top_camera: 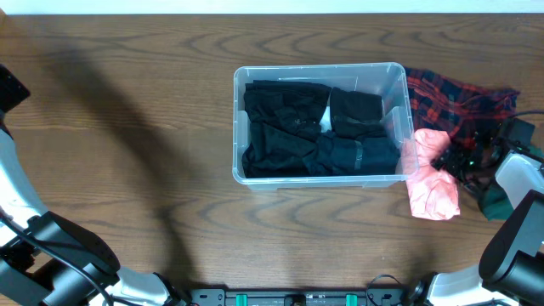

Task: Pack container
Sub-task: 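Lower the right gripper and grasp the pink garment, then lift the pink garment and carry it left into the bin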

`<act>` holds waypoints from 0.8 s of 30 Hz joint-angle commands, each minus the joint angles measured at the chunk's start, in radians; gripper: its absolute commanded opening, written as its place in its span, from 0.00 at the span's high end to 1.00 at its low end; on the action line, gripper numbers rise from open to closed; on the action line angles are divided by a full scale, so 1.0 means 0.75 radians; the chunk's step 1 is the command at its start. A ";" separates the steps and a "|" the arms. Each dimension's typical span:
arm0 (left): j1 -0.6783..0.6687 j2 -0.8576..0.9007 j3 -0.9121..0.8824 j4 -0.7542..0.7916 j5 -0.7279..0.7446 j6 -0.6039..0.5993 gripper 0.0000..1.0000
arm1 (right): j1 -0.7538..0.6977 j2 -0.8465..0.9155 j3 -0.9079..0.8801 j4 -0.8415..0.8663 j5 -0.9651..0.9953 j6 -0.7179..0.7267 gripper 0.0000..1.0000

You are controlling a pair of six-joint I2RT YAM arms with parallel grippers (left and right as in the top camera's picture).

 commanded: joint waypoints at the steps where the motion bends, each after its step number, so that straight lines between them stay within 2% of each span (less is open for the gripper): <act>1: 0.004 -0.004 0.010 0.000 -0.007 -0.016 0.02 | -0.002 0.096 -0.090 -0.043 -0.040 0.060 0.39; 5: 0.004 -0.004 0.010 0.000 -0.007 -0.016 0.02 | -0.002 0.096 -0.090 -0.050 -0.039 0.060 0.51; 8: 0.004 -0.004 0.010 0.000 -0.007 -0.016 0.02 | -0.002 0.096 -0.090 -0.056 -0.034 0.060 0.71; 11: 0.004 -0.004 0.010 0.000 -0.007 -0.016 0.02 | -0.002 0.096 -0.090 -0.066 -0.034 0.060 0.85; 15: 0.004 -0.004 0.010 0.000 -0.007 -0.016 0.02 | -0.002 0.092 -0.054 -0.121 -0.035 0.060 0.96; 24: 0.004 -0.004 0.010 0.000 -0.007 -0.016 0.02 | 0.033 -0.097 0.357 -0.521 -0.092 0.047 0.99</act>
